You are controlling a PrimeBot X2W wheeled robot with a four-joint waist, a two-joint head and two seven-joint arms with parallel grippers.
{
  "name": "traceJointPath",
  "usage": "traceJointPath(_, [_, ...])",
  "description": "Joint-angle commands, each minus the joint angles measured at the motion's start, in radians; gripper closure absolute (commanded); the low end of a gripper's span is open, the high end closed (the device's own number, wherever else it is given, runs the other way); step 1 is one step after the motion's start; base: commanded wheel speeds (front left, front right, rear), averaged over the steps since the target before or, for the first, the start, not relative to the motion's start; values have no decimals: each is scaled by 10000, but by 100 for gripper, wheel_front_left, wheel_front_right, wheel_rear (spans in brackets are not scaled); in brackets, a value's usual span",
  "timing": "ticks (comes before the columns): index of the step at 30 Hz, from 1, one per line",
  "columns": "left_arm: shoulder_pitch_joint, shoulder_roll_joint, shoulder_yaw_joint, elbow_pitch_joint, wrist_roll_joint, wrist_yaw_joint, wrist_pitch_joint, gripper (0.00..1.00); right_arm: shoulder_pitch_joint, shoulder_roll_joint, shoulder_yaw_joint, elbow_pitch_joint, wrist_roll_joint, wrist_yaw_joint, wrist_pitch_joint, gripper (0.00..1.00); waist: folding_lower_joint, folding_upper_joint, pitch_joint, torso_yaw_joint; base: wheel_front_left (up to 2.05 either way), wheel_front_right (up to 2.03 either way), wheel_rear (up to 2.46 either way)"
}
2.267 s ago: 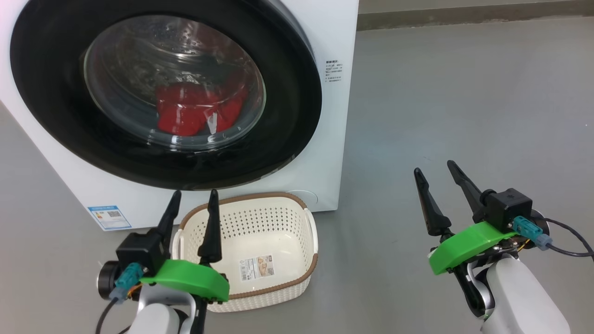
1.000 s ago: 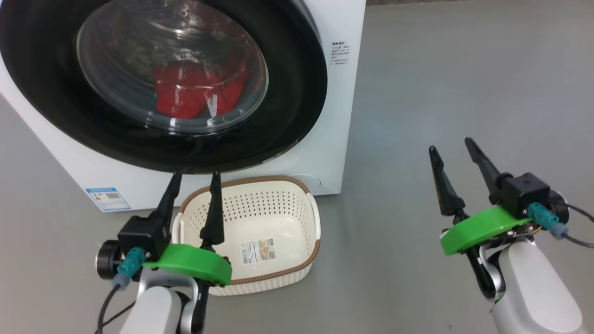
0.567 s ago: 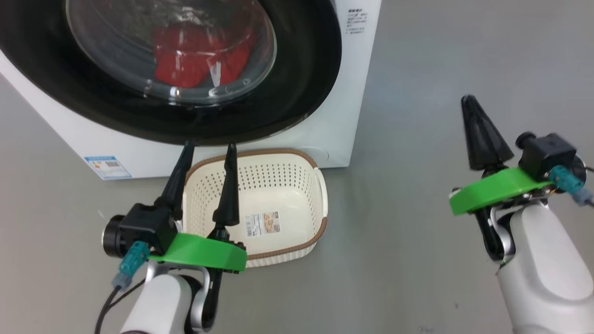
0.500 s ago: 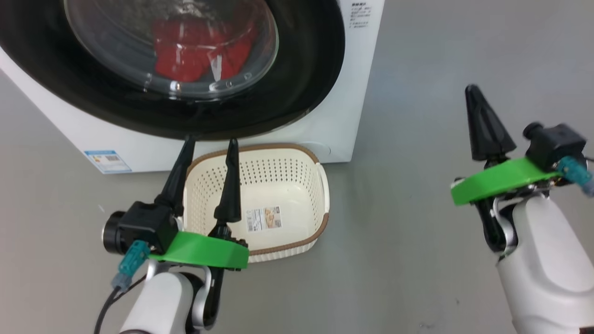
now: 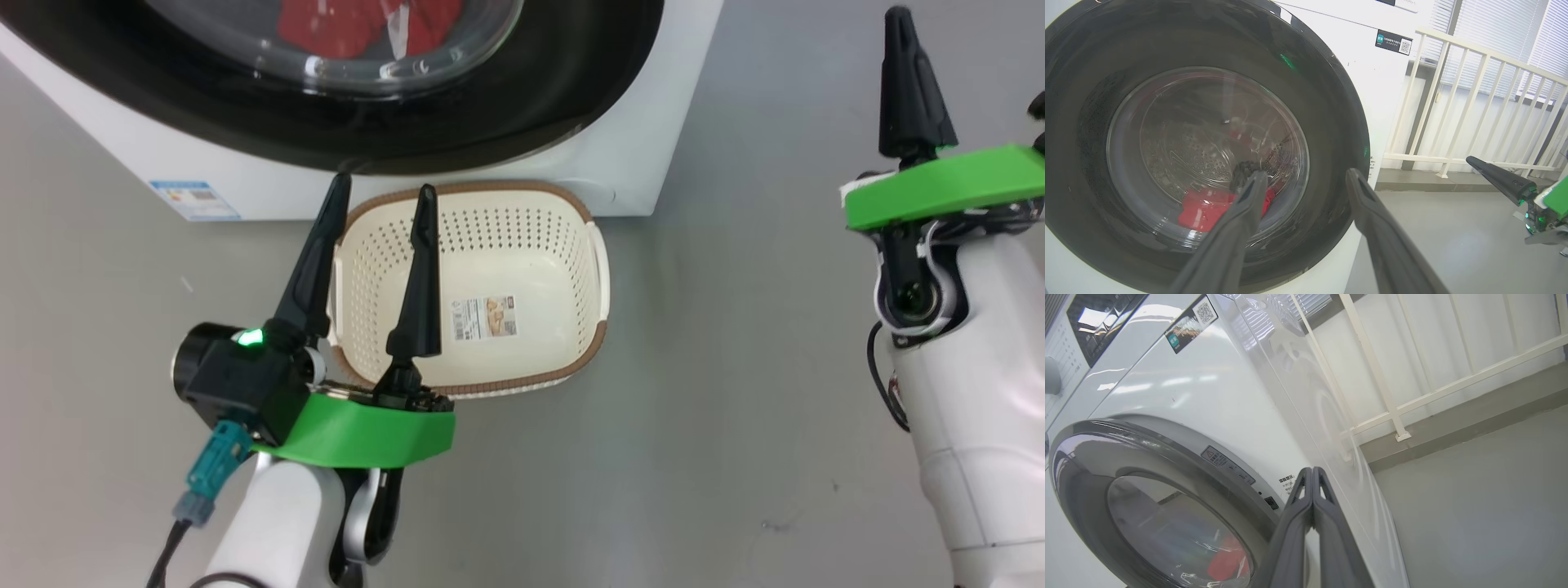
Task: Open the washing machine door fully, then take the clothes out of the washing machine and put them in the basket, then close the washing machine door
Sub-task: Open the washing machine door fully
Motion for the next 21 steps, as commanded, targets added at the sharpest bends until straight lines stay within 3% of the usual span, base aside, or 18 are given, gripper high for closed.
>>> traceJointPath(1, [-224,175,221,-358,88,103,-76,0,-338,-13,294,-238,471,4,138,100,0,0,410,249,0,0,0])
traceJointPath(10, [-396,175,145,-1013,248,64,-76,0,-1208,-504,659,-640,3583,4,1282,100,0,0,1075,403,0,0,0])
traceJointPath(15, [-511,175,180,-1098,316,40,-76,0,-1842,-628,612,-630,5622,4,2670,100,0,0,1456,482,0,0,0])
traceJointPath(21, [-561,175,175,-1134,324,39,-76,0,-2762,-803,442,-222,7067,4,4024,100,-1,0,1866,611,0,0,0])
